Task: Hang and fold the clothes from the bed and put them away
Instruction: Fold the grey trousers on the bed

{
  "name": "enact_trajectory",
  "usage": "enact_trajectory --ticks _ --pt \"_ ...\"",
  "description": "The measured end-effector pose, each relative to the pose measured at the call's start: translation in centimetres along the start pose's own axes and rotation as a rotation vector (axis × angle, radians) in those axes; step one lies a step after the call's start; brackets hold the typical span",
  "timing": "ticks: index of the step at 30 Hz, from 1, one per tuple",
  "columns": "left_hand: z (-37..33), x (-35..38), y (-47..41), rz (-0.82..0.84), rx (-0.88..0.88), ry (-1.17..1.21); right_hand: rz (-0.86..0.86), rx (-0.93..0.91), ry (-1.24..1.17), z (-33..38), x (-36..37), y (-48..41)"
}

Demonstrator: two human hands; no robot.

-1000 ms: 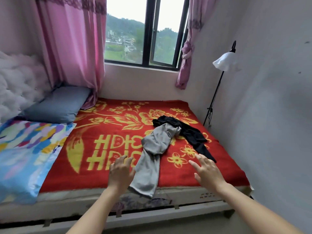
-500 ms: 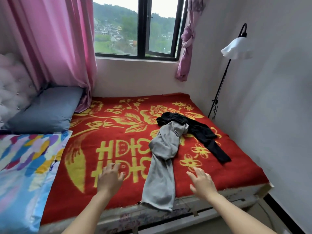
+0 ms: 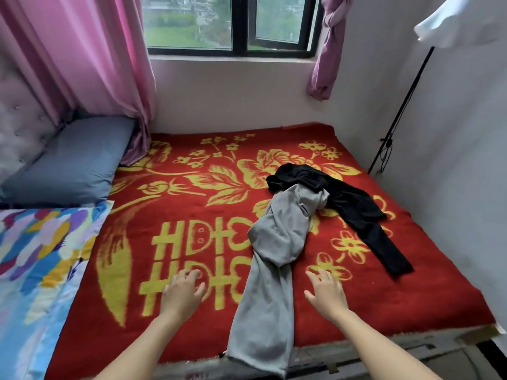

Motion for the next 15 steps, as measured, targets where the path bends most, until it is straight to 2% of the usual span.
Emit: enact_trajectory --ticks 7,11,15 --pt "-4.1 3.8 -6.6 0.172 -0.140 -0.025 0.153 -0.015 -0.122 -0.5 2.6 -11.9" --pt "-5.4 5.0 -10.1 0.263 -0.143 -0.107 0.227 -0.011 -0.212 -1.6 3.7 -17.8" --pt "-6.1 5.0 -13.4 0.277 -0.150 -0.122 0.304 0.080 -0.386 -1.1 4.5 -23.2"
Point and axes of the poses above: each hand's wrist, its own y-axis away from the middle knuckle, its own x-axis out of the palm, z = x × y, the point moved 1 cm from there along -y, towards the middle knuckle, and after that the axes turned 4 degrees about y, right-handed, at the moved point
